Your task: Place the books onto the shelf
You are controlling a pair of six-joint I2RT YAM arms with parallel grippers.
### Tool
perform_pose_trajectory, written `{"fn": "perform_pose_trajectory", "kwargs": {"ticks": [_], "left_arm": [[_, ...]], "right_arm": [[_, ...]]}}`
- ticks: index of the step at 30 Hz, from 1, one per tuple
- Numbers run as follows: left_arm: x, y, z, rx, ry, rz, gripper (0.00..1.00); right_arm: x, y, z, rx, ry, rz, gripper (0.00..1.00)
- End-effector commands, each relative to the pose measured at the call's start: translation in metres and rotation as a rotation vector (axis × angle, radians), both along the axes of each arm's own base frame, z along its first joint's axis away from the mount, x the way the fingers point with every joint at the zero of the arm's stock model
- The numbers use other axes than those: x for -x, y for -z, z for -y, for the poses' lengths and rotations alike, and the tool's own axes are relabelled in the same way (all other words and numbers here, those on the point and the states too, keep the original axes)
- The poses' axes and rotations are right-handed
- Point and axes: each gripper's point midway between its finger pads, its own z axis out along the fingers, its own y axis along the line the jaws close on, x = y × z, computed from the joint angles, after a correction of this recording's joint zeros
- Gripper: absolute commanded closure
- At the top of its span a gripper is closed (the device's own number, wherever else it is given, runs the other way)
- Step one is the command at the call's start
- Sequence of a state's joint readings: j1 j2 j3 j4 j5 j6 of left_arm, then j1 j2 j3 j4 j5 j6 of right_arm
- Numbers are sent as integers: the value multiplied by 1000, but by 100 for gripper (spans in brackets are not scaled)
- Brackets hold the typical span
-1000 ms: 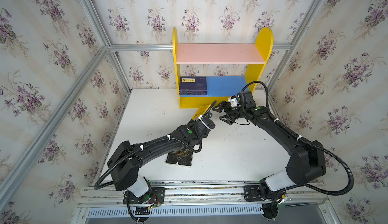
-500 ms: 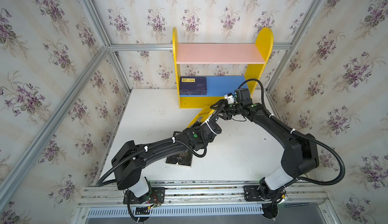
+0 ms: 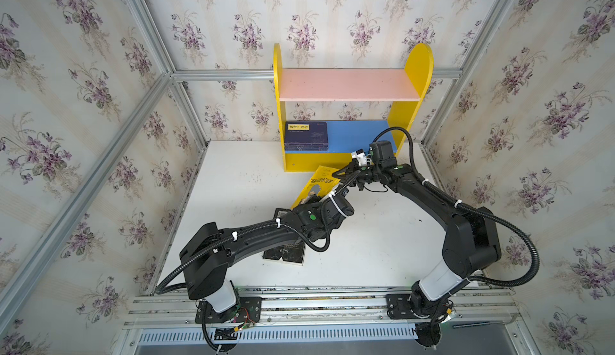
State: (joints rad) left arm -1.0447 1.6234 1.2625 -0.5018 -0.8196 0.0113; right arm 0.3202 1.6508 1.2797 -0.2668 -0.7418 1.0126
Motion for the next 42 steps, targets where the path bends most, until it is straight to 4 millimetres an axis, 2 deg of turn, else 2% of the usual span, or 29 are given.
{"fn": "perform_pose_trajectory", "kwargs": {"ticks": [1, 2, 8, 10, 13, 16, 18, 23, 28, 31, 37, 42], "left_arm": [[-7, -30, 4, 169, -66, 76, 47], [-6, -34, 2, 211, -79, 69, 37], [4, -35, -7, 607, -88, -186, 11], [7, -35, -11, 720, -94, -273, 5], [9, -32, -19, 869, -125, -403, 1], [8, -21, -25, 1019, -179, -566, 1], [5, -21, -30, 1099, -215, -612, 1], [1, -38, -12, 1282, -165, -774, 1], [-7, -49, 16, 1450, -105, -905, 1], [-16, -46, 21, 1471, -115, -948, 2], [-34, -69, 27, 1616, -29, -934, 7], [-50, -86, 15, 1822, 18, -883, 10]], "right_arm": [[-8, -5, -1, -10, -4, 56, 100], [-9, -5, 1, -5, 5, 64, 100], [-18, -13, 20, 19, 60, 137, 100], [-20, -22, 24, -9, 60, 166, 100], [-19, -41, 28, -60, 38, 228, 100], [-15, -63, 34, -114, 22, 292, 100], [-13, -76, 40, -158, 29, 329, 100], [-14, -98, 64, -261, 115, 405, 100], [-16, -113, 70, -307, 154, 476, 100], [-17, -123, 75, -352, 183, 522, 100], [-19, -127, 82, -389, 223, 567, 100], [-17, -122, 86, -391, 241, 574, 100]]}}
